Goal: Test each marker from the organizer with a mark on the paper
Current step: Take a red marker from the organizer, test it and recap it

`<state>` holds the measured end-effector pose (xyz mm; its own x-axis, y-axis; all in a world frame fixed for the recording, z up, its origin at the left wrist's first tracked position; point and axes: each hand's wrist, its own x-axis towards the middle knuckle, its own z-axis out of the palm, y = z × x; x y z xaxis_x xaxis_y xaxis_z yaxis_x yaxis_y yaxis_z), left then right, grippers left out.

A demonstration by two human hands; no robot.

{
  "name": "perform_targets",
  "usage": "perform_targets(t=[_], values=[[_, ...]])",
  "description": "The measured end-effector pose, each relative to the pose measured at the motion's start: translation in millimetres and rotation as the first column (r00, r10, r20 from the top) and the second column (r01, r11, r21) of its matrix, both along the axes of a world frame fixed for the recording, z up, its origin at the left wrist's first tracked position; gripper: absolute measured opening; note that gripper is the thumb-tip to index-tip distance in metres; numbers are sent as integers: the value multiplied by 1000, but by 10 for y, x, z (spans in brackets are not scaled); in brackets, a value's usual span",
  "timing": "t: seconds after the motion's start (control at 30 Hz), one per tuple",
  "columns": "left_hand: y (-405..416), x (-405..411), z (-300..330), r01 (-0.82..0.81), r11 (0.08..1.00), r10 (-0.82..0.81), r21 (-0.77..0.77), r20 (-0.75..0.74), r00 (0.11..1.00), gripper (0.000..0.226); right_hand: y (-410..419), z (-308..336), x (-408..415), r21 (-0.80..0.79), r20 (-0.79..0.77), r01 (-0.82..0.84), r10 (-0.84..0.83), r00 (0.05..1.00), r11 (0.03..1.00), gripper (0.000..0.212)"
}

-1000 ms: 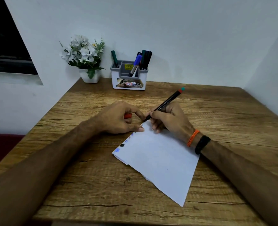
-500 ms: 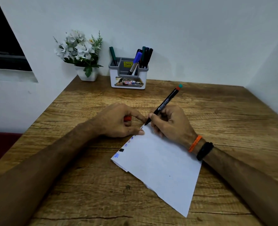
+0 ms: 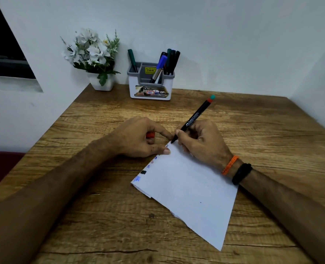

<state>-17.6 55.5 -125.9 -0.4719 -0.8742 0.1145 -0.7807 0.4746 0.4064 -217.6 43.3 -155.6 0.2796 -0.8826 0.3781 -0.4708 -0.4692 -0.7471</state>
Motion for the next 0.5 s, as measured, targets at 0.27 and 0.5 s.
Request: perform_targets(t=[0.27,0.5], values=[[0,-18,4,-81,996,81,27,-4,997,62,8,-1,-13,20,20,-3,2,1000,1000,23],[-2,-24,23,-78,996,75,41,57,996,74,16,2,-9,39,33,-14,13,999,999,24]])
